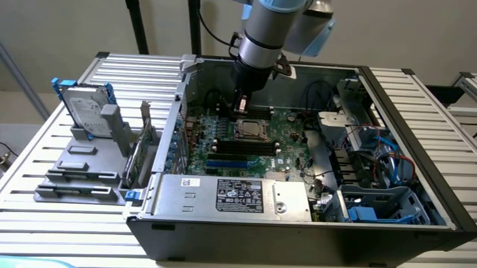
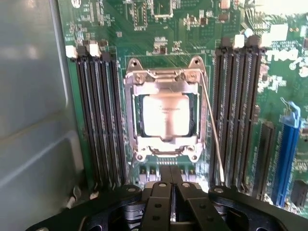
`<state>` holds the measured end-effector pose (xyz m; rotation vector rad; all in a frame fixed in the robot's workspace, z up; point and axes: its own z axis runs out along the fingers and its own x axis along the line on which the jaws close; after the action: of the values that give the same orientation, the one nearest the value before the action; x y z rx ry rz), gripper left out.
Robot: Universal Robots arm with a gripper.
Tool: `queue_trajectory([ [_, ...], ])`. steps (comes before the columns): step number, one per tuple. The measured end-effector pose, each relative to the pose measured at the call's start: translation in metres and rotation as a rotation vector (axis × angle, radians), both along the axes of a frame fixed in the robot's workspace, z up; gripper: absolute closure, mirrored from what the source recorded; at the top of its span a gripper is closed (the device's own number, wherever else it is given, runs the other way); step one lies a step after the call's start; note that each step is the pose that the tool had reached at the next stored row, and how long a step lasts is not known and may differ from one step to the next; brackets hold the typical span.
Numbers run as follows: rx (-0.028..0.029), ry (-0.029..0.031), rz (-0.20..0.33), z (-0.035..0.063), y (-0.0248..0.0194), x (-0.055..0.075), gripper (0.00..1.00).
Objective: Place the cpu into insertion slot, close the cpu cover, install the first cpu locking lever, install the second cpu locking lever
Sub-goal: 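Close the cpu cover, then install the first cpu locking lever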
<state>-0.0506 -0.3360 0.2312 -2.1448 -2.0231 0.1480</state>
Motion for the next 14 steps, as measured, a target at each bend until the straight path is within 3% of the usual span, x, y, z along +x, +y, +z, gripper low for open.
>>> queue_trajectory([
  [3,0.0003,0.0001,0.000,0.0034,-0.0020,-0.0055,0.89],
  [14,0.0008,0.0000,0.000,0.0037,-0.0021,-0.0057,0.89],
])
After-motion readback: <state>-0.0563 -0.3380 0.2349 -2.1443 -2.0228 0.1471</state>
